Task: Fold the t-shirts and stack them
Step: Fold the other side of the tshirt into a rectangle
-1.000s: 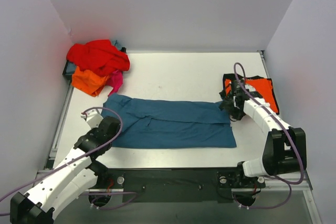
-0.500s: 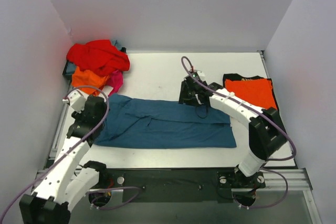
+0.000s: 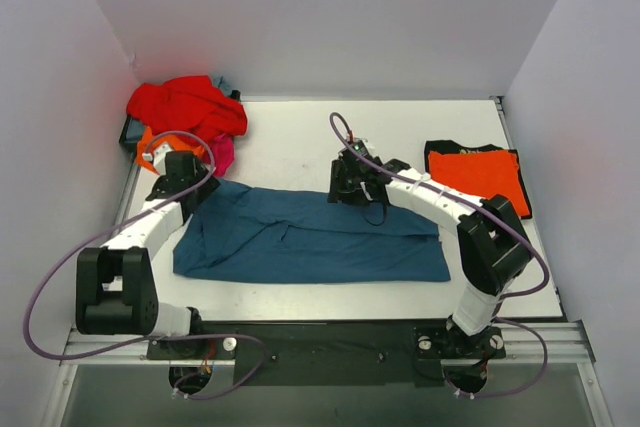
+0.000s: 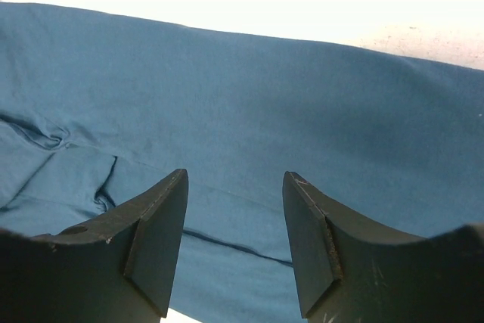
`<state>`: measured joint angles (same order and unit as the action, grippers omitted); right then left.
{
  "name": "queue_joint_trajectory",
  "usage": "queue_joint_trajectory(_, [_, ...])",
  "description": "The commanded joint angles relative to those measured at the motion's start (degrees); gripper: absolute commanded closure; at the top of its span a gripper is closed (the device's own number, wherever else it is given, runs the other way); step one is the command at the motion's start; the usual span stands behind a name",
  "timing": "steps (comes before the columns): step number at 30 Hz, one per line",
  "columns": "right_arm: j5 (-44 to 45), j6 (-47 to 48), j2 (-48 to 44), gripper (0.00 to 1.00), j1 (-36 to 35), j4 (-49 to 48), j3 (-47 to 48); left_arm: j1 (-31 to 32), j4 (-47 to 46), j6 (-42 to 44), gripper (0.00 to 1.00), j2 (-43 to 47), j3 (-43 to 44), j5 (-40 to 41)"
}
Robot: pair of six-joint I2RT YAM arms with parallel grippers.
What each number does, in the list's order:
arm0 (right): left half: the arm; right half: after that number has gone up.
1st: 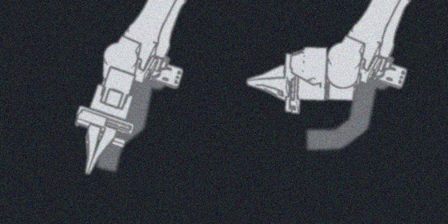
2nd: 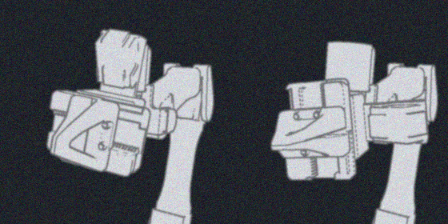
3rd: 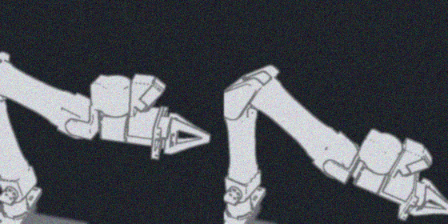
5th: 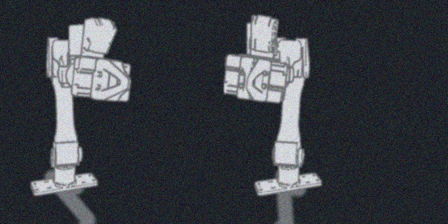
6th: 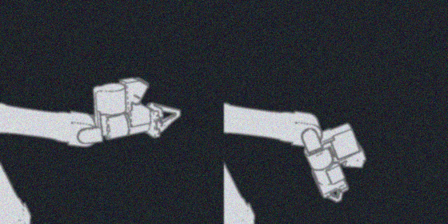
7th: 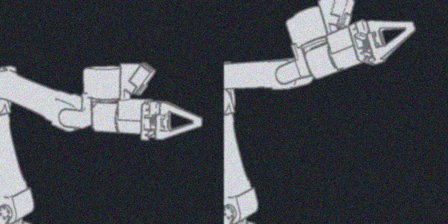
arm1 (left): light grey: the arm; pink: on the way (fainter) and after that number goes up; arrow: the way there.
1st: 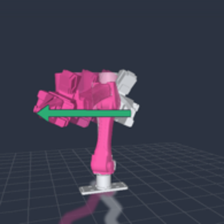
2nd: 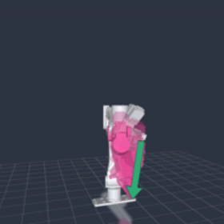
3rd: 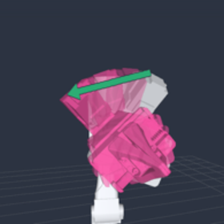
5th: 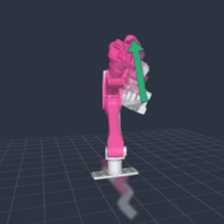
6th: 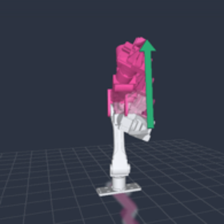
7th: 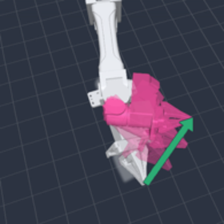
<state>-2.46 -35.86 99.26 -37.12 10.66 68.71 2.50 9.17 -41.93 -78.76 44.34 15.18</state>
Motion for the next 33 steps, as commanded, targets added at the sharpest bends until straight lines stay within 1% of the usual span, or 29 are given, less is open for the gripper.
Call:
queue_joint_trajectory(1, [-0.88,0.70,0.75,0.52,0.38,-1.16,1.78,-4.26,-7.93,3.00,0.27,-4.55,3.74,-7.35])
queue_joint_trajectory(3, [-1.32,0.96,1.11,0.52,0.47,-1.16,2.13,-4.79,-10.20,4.40,0.28,-6.75,4.79,-8.85])
queue_joint_trajectory(6, [-1.67,1.23,1.63,0.52,0.91,-1.16,2.57,-4.70,-10.75,7.39,0.28,-9.56,8.13,-10.78])
queue_joint_trajectory(8, [-2.20,1.23,1.90,0.52,1.09,-1.25,2.83,-4.70,-9.26,8.53,0.28,-10.88,10.94,-8.69])
queue_joint_trajectory(9, [-2.46,1.23,2.07,0.55,1.18,-1.25,2.84,-4.70,-9.26,9.23,0.31,-11.50,12.34,-5.80])
queue_joint_trajectory(10, [-2.55,1.23,2.16,0.56,1.35,-1.25,2.92,-4.70,-9.26,9.24,0.35,-11.76,12.70,-4.99])
queue_joint_trajectory(12, [-2.73,1.14,2.51,0.57,1.70,-1.34,2.92,-4.70,-10.04,9.41,0.46,-13.52,13.75,-5.33])
queue_joint_trajectory(13, [-2.73,1.05,2.51,0.58,1.79,-1.34,2.92,-4.61,-9.61,9.76,0.56,-15.87,15.93,-7.34])
queue_joint_trajectory(14, [-2.73,0.96,2.78,0.58,2.14,-1.43,2.92,-4.35,-7.00,9.76,0.59,-17.20,17.26,-8.23])
queue_joint_trajectory(15, [-2.90,0.70,2.78,0.59,2.23,-1.43,2.84,-3.57,-5.67,9.76,0.63,-20.43,20.58,-9.45])
queue_joint_trajectory(16, [-3.08,0.70,2.69,0.59,2.75,-1.60,2.75,-3.04,-2.78,9.68,0.64,-22.03,22.62,-9.55])
queue_joint_trajectory(17, [-3.25,0.35,2.69,0.59,3.11,-1.78,2.66,-0.85,-1.01,9.33,0.68,-25.27,25.77,-9.12])
queue_joint_trajectory(18, [-3.43,0.26,2.52,0.59,3.28,-2.04,2.49,0.04,1.09,8.80,0.71,-26.43,28.67,-8.85])
queue_joint_trajectory(21, [-3.96,-0.26,2.16,0.59,4.34,-2.48,2.22,3.12,1.82,6.61,0.73,-32.83,32.82,-9.99])
queue_joint_trajectory(23, [-4.22,-0.35,1.81,0.59,4.69,-2.57,1.87,4.35,0.42,4.85,0.74,-36.44,35.81,-13.15])
queue_joint_trajectory(26, [-4.40,-0.27,1.29,0.59,5.39,-2.74,1.43,6.72,1.45,3.70,0.74,-41.81,43.78,-17.18])
queue_joint_trajectory(28, [-4.75,-0.35,1.11,0.59,5.92,-2.83,1.08,7.34,0.94,3.61,0.74,-42.79,46.44,-18.25])
queue_joint_trajectory(33, [-5.19,-0.27,-0.03,0.59,6.89,-3.45,-0.24,5.41,-1.52,4.57,0.74,-40.60,47.33,-20.97])
